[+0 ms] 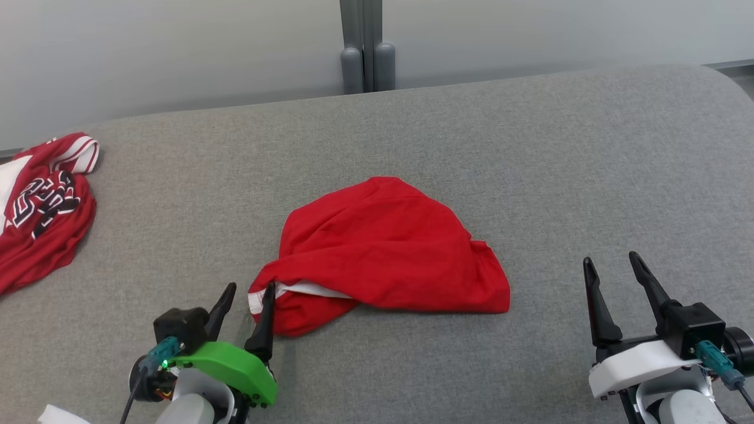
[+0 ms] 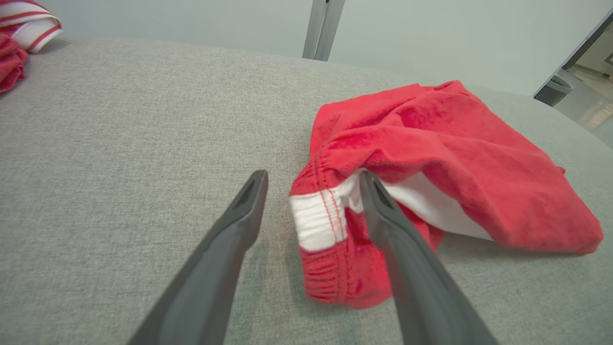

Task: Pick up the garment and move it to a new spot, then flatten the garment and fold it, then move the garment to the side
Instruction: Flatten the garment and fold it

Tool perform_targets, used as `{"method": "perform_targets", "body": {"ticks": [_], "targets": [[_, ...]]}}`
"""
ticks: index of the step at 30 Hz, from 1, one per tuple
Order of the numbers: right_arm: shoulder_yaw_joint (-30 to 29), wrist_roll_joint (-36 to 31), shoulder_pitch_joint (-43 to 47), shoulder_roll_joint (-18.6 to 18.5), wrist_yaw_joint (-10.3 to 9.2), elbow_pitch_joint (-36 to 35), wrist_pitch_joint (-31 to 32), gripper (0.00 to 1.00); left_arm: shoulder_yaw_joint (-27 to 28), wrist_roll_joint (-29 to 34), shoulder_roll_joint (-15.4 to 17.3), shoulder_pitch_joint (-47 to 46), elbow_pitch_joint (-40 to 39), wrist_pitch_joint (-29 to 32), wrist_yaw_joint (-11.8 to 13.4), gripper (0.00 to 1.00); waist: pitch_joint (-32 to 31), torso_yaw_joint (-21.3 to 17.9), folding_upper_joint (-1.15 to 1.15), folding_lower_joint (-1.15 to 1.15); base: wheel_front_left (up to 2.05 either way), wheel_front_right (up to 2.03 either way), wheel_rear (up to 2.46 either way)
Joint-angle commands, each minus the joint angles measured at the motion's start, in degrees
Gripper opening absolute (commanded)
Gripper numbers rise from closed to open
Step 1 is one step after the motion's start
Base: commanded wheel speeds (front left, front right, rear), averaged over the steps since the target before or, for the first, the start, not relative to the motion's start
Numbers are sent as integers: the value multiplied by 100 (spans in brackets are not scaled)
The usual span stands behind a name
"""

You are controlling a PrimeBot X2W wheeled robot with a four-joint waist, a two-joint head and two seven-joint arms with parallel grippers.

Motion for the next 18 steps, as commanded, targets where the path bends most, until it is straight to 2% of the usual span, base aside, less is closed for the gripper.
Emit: {"method": "perform_targets", "body": {"ticks": [1, 4, 10, 13, 18], "targets": [[-30, -32, 32, -20, -8, 13, -2, 100, 121, 78, 29, 163, -101, -19, 13, 100, -39, 31, 0, 0, 0, 0, 0], [-45, -20, 89, -20, -8, 21, -2, 100, 452, 315, -21, 441, -461, -19, 44, 100, -105, 80, 0, 0, 0, 0, 0], [119, -10, 162, -20, -8, 191, -1, 100, 990, 835, -322, 1012, -1259, -11, 60, 100, -259, 188, 0, 0, 0, 0, 0], [238, -49, 131, -20, -8, 455, -1, 100, 1188, 1034, -535, 1228, -1556, -12, 30, 100, -326, 262, 0, 0, 0, 0, 0], [429, -167, -177, -20, -8, 1067, -1, 100, 1226, 1359, -690, 1355, -1752, -12, -60, 100, -354, 395, 0, 0, 0, 0, 0]]}}
